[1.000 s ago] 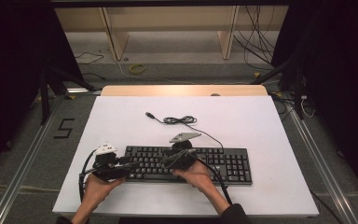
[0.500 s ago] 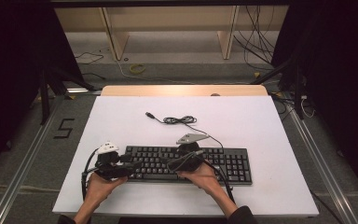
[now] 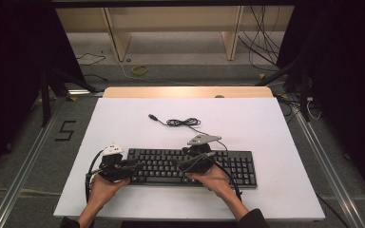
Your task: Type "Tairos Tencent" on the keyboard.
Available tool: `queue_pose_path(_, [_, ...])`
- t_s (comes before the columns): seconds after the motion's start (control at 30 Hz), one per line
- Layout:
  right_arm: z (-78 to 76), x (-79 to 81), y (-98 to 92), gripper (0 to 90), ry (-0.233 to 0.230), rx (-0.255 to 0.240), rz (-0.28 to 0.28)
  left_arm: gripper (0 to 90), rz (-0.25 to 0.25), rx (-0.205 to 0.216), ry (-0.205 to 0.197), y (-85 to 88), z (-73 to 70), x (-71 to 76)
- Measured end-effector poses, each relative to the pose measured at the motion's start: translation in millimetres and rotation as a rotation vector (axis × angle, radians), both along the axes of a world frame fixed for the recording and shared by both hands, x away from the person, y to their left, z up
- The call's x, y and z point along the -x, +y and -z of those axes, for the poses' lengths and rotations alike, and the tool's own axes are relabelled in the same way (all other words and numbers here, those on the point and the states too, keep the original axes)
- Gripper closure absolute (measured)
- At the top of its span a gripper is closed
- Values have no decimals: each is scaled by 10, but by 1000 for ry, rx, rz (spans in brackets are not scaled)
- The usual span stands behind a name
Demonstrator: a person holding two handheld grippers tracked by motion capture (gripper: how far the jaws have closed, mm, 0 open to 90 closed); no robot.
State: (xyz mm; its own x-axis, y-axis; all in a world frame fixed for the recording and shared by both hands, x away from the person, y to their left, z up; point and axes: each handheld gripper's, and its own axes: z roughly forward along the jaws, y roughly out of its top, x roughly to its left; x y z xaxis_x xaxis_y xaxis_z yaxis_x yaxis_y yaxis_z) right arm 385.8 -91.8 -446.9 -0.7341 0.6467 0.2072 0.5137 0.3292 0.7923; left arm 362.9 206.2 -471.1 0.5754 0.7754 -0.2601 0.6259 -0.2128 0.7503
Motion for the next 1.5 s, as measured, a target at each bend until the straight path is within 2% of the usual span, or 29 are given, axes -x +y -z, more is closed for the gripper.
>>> queue_pose_path(0.23, [-11, -27, -48, 368, 5, 9, 18, 822, 8, -37, -6, -39, 10, -2])
queue_pose_path(0.37, [-7, -34, -52, 369, 3, 14, 23, 892, 20, -58, -2, -65, 22, -8])
queue_pose_path(0.6, [-15, -37, -64, 367, 3, 9, 27, 894, 17, -90, 15, -105, 49, -25])
queue_pose_path(0.87, [-20, -35, -69, 366, 1, 9, 29, 894, 7, -87, 12, -77, 34, -25])
queue_pose_path(1.13, [-26, -32, -73, 366, 2, 8, 31, 895, -13, -110, 36, -57, 62, -43])
queue_pose_path(1.2, [-26, -32, -73, 366, 0, 9, 29, 896, -12, -136, 42, -65, 75, -43])
queue_pose_path(1.37, [-23, -28, -68, 366, 1, 9, 29, 897, -15, -135, 43, -69, 77, -40])
queue_pose_path(1.5, [-25, -27, -69, 366, 1, 9, 29, 893, -19, -119, 43, -62, 73, -39])
